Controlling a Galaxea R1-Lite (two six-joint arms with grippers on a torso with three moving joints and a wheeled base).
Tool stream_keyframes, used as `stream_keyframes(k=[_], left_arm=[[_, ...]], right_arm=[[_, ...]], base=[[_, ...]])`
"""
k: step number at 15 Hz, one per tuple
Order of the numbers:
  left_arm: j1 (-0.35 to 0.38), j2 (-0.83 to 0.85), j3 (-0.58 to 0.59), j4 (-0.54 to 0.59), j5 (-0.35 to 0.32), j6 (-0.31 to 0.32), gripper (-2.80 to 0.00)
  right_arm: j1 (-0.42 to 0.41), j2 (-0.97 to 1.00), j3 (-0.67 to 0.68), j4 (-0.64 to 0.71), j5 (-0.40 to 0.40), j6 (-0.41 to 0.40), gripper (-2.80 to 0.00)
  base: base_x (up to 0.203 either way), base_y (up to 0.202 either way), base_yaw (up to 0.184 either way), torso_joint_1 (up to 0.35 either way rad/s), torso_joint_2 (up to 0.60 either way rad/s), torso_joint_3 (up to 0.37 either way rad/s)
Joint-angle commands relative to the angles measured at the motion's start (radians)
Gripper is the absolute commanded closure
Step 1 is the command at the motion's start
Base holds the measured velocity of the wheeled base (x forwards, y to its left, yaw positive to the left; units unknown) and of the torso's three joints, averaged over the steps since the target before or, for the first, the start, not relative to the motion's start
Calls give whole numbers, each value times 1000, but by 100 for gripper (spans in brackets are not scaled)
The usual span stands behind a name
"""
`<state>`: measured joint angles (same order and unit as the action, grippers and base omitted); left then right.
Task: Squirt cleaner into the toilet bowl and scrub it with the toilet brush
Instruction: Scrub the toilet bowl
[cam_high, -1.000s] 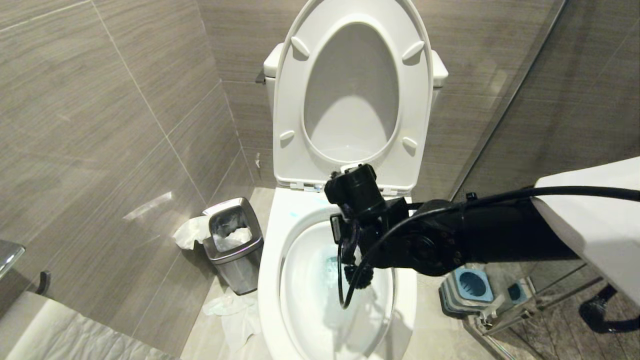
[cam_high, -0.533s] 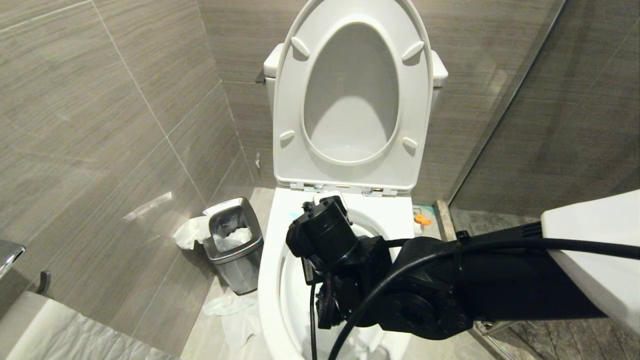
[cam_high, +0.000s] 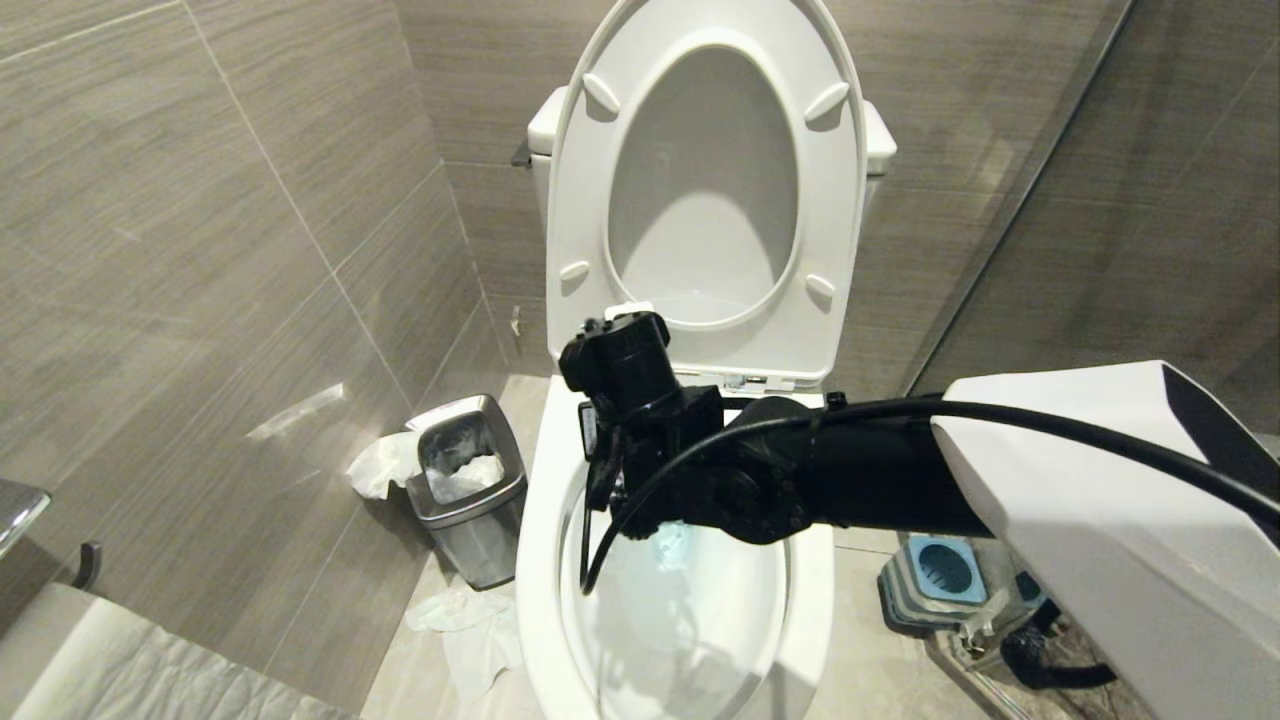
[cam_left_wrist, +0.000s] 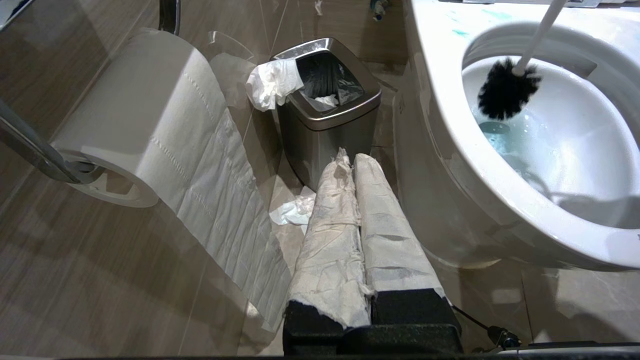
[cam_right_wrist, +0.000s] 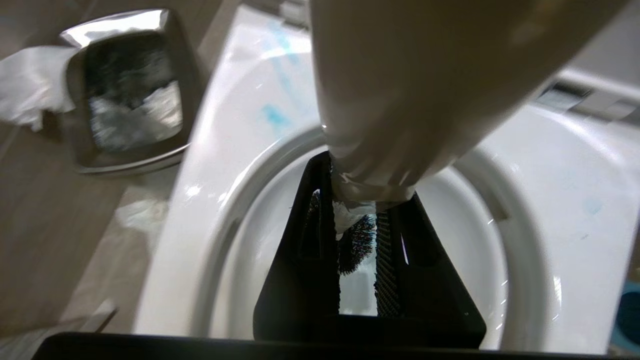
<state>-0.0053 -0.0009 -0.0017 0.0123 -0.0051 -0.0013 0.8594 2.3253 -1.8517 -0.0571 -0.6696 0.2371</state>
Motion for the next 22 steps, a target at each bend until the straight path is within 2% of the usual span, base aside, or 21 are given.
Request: stream_keyframes(k=[1,5,8,10,12,16,22], left_arm=[[-1,1,0,0,1,0,0],[1,1,0,0,1,0,0],[-1,1,0,0,1,0,0],[0,1,0,0,1,0,0],[-1,1,0,0,1,0,0],[-1,1,0,0,1,0,0],[-1,1,0,0,1,0,0]], right_arm=[[-44,41,-53,3,-3,-48,0],[-78,1,-17,8,-5,-76,0],[-72,-77,169,2,-1,-86,0],[-31,-148,303,-3,5,-69,0],[48,-187,355,-6,9,-21,0],[72,-126,245,-26,12,-12,0],[-17,-63,57,-35,13,-110,0]], base=[[0,0,0,0,0,0],[0,0,0,0,0,0],[0,0,0,0,0,0],[0,0,0,0,0,0],[0,0,0,0,0,0],[0,0,0,0,0,0],[0,0,0,0,0,0]])
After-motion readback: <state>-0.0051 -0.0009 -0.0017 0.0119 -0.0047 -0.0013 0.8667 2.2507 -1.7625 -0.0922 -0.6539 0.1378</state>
